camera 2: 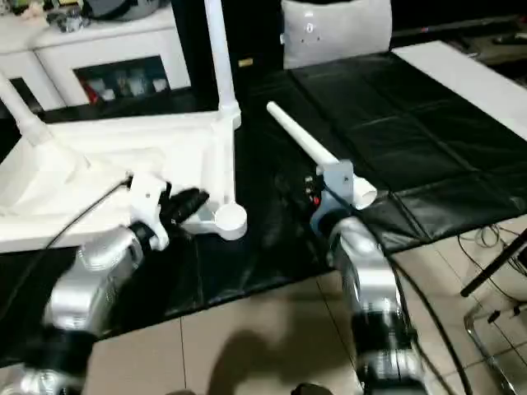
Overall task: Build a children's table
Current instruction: Rotate table base
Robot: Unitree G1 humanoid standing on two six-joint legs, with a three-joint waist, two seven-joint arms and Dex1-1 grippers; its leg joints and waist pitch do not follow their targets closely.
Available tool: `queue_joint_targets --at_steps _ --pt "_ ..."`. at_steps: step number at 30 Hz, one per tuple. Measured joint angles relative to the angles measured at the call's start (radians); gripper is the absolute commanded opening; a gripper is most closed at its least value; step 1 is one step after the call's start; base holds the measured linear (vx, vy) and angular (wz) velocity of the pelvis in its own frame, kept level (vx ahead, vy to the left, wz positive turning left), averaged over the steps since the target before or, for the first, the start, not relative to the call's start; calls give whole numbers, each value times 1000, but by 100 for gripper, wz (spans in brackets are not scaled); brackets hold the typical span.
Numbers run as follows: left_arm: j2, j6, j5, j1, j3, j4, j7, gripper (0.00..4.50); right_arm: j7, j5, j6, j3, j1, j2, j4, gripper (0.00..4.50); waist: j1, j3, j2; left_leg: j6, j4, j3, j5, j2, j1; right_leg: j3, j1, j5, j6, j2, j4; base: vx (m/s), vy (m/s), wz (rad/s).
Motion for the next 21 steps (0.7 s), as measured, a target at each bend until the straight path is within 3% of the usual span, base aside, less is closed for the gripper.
queue_joint_targets --at_steps 4,10,21 --pt "-22 42 -2 32 41 -84 76 176 -28 29 64 5 75 32 -135 450 -7 -1 -6 0 0 0 0 0 1 0 1 -1 1 0 -2 0 0 0" --pt "6 84 54 125 40 -104 132 226 -77 21 125 3 130 29 -199 450 -23 -4 -13 0 0 -6 0 -1 -1 0 1 -1 5 0 -9 0 0 0" --pt "-17 93 58 158 36 -191 173 309 -150 -64 209 37 185 -8 -261 450 -11 -5 -16 3 -7 -8 -2 -2 -6 0 4 1 6 1 -12 0 0 0"
